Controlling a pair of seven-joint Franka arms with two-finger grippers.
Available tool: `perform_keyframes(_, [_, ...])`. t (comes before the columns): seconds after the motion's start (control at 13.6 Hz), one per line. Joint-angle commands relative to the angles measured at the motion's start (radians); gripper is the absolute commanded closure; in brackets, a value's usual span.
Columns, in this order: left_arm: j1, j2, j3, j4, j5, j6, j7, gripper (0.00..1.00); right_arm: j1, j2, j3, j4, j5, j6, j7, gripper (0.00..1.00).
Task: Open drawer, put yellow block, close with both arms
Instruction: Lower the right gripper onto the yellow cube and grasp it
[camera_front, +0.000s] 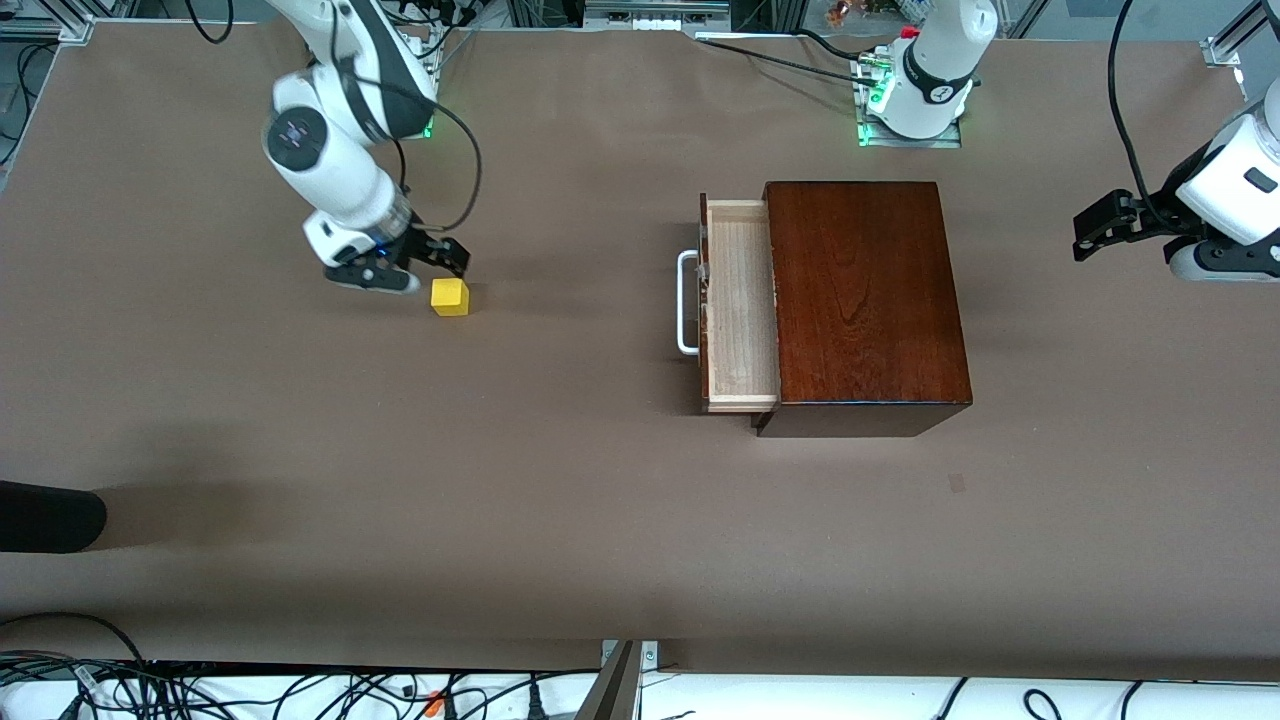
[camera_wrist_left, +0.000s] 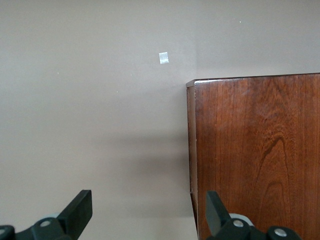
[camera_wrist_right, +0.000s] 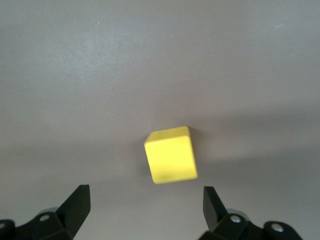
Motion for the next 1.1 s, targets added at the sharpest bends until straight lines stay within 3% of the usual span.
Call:
perform_keyframes(0.0, [0.004,0.008,-0.002,0.023,-0.020,-0.030,0.015,0.00,0.023,0.084,0.011,0.007,0.010,0.099,-0.010,0.00])
perform_keyframes(0.73, [-0.003,0.015,-0.004,0.027,-0.021,-0.030,0.016,0.00,0.023,0.113,-0.026,0.013,-0.139,0.114,-0.007,0.00])
perform_keyframes(1.03, [-0.003,0.015,-0.004,0.027,-0.021,-0.030,0.016,0.00,0.027,0.176,-0.032,0.013,-0.186,0.115,0.000,0.01])
